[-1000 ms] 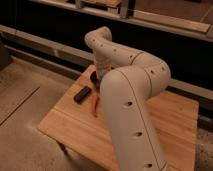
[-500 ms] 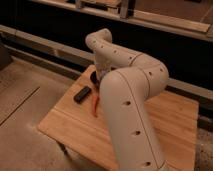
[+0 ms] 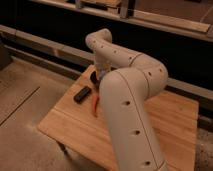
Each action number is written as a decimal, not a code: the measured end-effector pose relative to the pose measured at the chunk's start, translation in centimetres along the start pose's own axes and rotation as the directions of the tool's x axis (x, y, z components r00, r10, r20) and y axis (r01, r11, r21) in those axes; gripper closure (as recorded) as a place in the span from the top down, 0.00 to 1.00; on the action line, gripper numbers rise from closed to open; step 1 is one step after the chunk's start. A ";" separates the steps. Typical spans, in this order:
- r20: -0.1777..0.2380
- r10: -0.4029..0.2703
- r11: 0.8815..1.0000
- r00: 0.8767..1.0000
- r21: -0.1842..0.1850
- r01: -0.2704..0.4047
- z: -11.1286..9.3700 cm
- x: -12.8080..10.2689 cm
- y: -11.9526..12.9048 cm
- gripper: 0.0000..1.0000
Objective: Place the white sponge in the ceramic bowl
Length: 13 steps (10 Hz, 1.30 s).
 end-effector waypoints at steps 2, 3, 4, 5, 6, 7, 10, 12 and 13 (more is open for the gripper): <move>0.000 0.005 1.000 1.000 0.000 -0.005 -0.1 0.0 -0.1 0.73; 0.000 0.007 1.000 1.000 -0.001 -0.007 -0.2 0.0 -0.1 0.79; 0.000 0.009 1.000 1.000 -0.001 -0.009 -0.2 0.1 -0.1 0.80; -0.001 0.009 1.000 1.000 -0.002 -0.009 -0.2 0.1 -0.1 0.80; -0.001 0.009 1.000 1.000 -0.002 -0.009 -0.1 0.1 -0.2 0.80; -0.001 0.009 1.000 1.000 -0.002 -0.009 -0.1 0.1 -0.2 0.80; 0.002 0.009 1.000 1.000 -0.004 -0.009 -0.3 0.1 -0.1 0.80; 0.022 0.004 1.000 1.000 0.000 -0.004 -1.4 -0.2 -0.1 0.80; 0.035 0.001 1.000 0.999 0.004 -0.001 -2.1 -0.3 -0.1 0.80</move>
